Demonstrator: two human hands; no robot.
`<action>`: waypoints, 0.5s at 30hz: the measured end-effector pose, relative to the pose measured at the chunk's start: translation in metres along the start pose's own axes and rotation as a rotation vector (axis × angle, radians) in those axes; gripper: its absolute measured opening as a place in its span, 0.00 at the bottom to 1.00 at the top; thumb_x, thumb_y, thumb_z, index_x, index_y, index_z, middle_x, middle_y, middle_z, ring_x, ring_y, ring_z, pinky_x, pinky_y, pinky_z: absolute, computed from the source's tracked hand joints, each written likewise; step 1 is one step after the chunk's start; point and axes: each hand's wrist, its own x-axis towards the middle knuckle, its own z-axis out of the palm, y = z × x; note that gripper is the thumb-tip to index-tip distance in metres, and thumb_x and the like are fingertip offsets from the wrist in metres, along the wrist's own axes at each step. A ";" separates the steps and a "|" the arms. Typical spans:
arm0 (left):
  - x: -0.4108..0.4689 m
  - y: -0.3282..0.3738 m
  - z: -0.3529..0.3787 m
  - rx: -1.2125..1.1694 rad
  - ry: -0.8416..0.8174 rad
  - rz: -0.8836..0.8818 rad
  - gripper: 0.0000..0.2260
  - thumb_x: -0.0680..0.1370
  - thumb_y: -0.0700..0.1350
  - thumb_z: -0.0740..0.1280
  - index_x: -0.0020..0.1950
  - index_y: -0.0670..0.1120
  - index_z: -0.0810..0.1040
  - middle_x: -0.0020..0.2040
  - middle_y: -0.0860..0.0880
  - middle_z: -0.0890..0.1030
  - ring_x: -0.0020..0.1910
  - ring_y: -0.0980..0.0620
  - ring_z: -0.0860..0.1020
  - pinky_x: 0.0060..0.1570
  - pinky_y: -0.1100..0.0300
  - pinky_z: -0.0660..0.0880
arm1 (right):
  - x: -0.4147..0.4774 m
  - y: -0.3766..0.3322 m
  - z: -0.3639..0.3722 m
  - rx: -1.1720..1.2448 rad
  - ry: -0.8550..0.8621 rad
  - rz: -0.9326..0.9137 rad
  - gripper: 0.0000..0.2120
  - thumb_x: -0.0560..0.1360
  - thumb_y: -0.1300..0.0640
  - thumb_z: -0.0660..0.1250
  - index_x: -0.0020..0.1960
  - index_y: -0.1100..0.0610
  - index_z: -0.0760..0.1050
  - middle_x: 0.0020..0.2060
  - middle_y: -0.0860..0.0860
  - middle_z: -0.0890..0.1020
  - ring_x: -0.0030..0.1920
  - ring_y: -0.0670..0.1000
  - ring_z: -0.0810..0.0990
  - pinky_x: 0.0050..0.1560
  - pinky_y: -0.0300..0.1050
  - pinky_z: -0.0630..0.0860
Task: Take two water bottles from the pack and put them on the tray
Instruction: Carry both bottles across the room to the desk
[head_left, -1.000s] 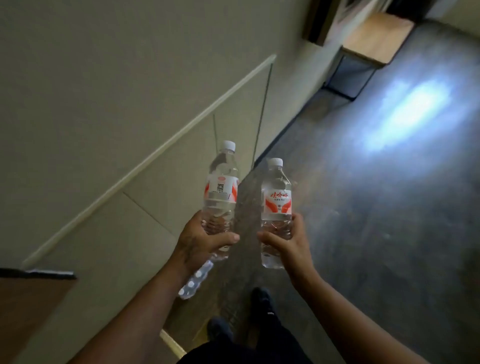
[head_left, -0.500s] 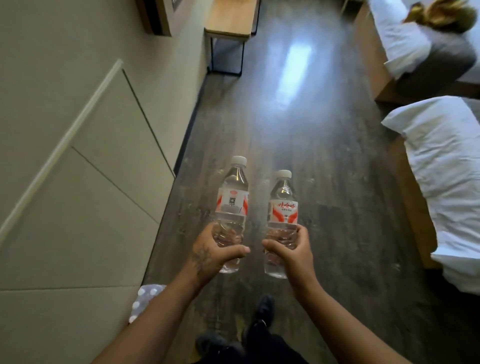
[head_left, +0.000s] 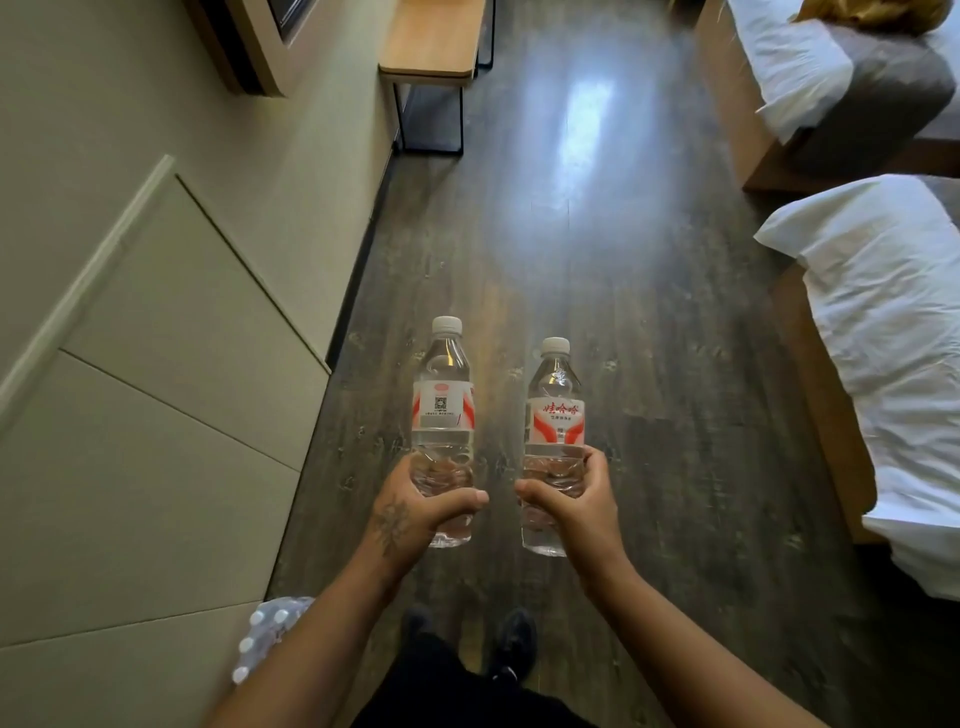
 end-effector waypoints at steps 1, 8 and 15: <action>0.006 0.002 0.001 0.007 -0.005 -0.003 0.37 0.59 0.55 0.85 0.66 0.43 0.85 0.58 0.41 0.92 0.59 0.38 0.90 0.66 0.34 0.85 | 0.005 -0.001 -0.001 0.000 0.001 0.001 0.38 0.59 0.41 0.83 0.65 0.42 0.71 0.59 0.50 0.85 0.57 0.51 0.88 0.57 0.53 0.87; 0.058 0.031 -0.006 0.068 -0.059 0.021 0.38 0.59 0.57 0.84 0.68 0.45 0.84 0.59 0.42 0.92 0.60 0.41 0.90 0.66 0.36 0.85 | 0.051 -0.017 0.008 -0.004 0.019 0.001 0.36 0.59 0.43 0.82 0.63 0.40 0.71 0.58 0.48 0.85 0.54 0.46 0.88 0.50 0.45 0.87; 0.119 0.070 -0.030 0.097 -0.127 0.013 0.43 0.58 0.58 0.84 0.71 0.46 0.82 0.62 0.43 0.90 0.63 0.41 0.89 0.67 0.39 0.85 | 0.108 -0.047 0.035 -0.026 0.060 -0.007 0.35 0.61 0.44 0.82 0.63 0.40 0.71 0.58 0.49 0.84 0.54 0.42 0.88 0.50 0.44 0.87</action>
